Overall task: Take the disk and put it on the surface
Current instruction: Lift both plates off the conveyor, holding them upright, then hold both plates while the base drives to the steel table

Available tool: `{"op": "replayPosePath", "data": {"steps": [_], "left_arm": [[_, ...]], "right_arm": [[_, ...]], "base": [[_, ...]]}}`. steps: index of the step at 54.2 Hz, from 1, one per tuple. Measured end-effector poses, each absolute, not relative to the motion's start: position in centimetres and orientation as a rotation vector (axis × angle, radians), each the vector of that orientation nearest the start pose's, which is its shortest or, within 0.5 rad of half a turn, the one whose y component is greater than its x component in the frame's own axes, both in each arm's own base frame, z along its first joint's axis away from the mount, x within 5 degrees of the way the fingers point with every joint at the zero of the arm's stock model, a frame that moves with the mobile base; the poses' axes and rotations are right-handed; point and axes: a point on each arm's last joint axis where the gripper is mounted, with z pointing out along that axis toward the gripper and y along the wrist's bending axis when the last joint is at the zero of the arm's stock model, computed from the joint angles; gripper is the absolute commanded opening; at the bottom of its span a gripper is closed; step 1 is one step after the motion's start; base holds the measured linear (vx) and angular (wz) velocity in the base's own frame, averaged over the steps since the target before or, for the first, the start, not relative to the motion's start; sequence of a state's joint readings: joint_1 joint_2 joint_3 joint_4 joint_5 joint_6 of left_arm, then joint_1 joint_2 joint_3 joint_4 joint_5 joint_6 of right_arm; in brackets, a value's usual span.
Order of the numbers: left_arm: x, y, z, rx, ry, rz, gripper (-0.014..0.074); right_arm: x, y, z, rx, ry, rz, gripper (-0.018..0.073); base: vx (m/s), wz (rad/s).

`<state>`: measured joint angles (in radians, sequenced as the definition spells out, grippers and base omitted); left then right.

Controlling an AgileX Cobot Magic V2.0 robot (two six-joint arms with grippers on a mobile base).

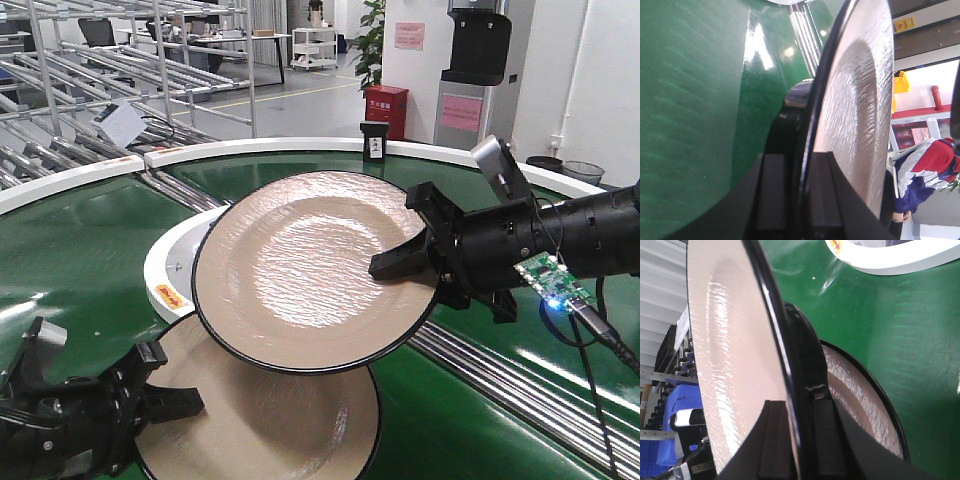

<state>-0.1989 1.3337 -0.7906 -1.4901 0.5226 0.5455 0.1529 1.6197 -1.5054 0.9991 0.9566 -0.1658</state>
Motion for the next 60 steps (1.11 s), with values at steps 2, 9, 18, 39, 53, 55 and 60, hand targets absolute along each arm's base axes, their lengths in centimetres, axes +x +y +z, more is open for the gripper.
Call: {"op": "replayPosePath", "data": {"steps": [2, 9, 18, 39, 53, 55, 60], "left_arm": [[26.08, -9.88, 27.79, -0.467, 2.189, -1.199, 0.0001], [26.09, -9.87, 27.79, -0.470, 2.188, -1.197, 0.0001], [26.12, -9.86, 27.77, -0.471, 2.188, -1.195, 0.0001], [26.13, -9.83, 27.77, -0.473, 2.187, -1.194, 0.0001], [26.13, -9.83, 27.77, -0.473, 2.187, -1.194, 0.0001], [26.13, -9.83, 27.77, -0.473, 2.187, -1.194, 0.0001], [26.13, -9.83, 27.77, -0.473, 2.187, -1.194, 0.0001]], "right_arm": [[34.12, 11.59, 37.67, 0.043, 2.316, 1.229, -0.0006], [34.13, 11.59, 37.67, 0.043, 2.315, 1.228, -0.0006], [34.16, 11.59, 37.63, 0.044, 2.316, 1.228, -0.0006], [34.16, 11.64, 37.60, 0.043, 2.318, 1.231, -0.0006], [34.20, 11.63, 37.56, 0.044, 2.318, 1.230, -0.0006], [34.20, 11.63, 37.56, 0.044, 2.318, 1.230, -0.0006], [34.20, 11.63, 37.56, 0.044, 2.318, 1.230, -0.0006]], "base": [[-0.04, -0.01], [-0.08, 0.00], [-0.15, 0.00], [-0.23, 0.00], [-0.28, -0.22], [-0.29, -0.31], [-0.29, -0.35]]}}
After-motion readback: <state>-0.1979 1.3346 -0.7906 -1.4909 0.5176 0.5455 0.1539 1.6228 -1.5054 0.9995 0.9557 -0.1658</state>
